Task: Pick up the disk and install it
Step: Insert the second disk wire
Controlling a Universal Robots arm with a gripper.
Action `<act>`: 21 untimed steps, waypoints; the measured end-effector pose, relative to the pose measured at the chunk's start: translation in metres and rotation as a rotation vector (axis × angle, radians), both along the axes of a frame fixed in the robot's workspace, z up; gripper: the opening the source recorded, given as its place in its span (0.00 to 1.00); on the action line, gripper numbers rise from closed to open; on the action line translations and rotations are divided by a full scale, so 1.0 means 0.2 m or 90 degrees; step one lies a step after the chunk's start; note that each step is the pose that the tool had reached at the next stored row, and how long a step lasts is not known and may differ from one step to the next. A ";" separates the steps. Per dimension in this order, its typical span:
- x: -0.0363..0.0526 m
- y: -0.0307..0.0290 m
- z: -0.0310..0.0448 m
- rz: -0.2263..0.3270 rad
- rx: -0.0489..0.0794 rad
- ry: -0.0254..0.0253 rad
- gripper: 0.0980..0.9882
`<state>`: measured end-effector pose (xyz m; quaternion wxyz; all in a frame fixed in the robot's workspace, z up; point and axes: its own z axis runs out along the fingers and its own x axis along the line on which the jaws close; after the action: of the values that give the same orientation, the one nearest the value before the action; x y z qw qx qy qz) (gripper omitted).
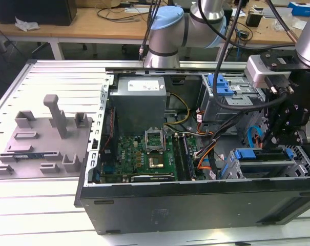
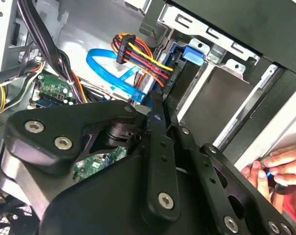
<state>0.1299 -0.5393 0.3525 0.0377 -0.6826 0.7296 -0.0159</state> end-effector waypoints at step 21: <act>0.008 -0.006 -0.009 0.000 0.000 0.0000 0.07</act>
<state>0.1316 -0.5405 0.3508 0.0376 -0.6826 0.7296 -0.0159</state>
